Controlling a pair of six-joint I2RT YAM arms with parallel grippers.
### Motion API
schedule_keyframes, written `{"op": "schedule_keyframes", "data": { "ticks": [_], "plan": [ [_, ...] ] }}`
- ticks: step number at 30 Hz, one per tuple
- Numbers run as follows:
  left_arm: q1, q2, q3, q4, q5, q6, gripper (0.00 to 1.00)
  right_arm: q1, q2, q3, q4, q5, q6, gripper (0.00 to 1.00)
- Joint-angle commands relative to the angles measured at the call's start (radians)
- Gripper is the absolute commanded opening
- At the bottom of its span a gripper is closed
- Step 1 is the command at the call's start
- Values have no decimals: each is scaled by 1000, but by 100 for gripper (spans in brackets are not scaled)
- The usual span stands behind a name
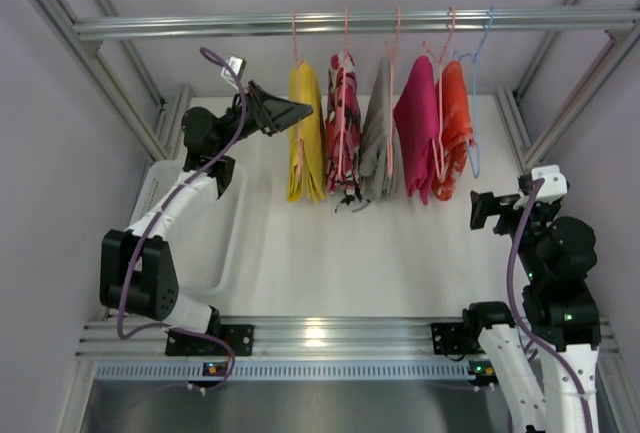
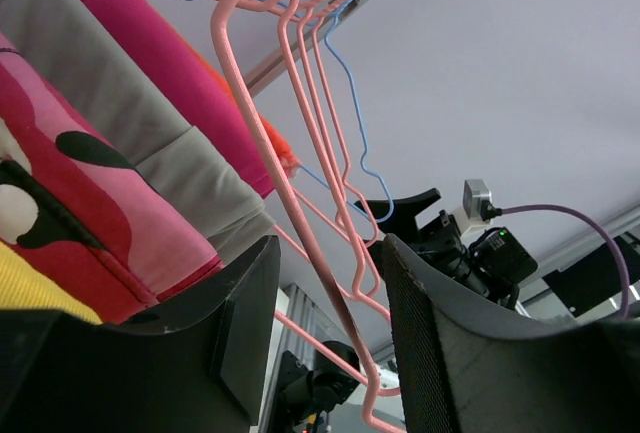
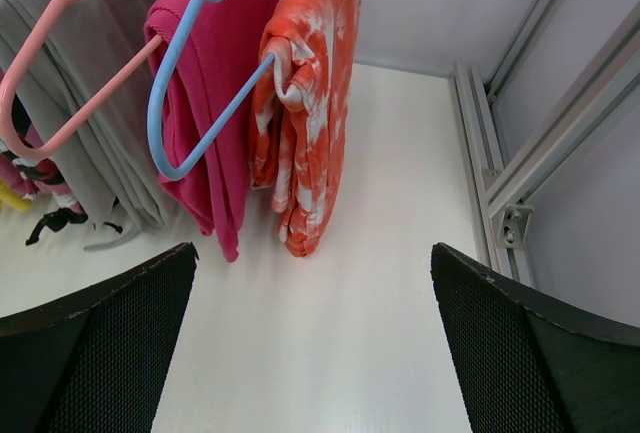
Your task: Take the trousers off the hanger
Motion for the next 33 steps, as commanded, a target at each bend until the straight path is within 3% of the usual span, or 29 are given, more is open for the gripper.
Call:
{"op": "schedule_keyframes", "data": {
  "ticks": [1,9,12,18,33],
  "plan": [
    [-12,18,37,185,17,-106,50,-15,15,21,45,-9,-9,99],
    [-12,35,39,210,40,-188,43,-16,24,21,52,-11,-17,99],
    [-12,22,40,184,51,-188,33,-15,21,21,52,-12,-17,99],
    [-12,-1,66,73,51,-120,0,-13,18,19,51,-21,-14,99],
    [-11,27,305,25,65,-34,0,-13,44,37,63,-92,-6,99]
  ]
}}
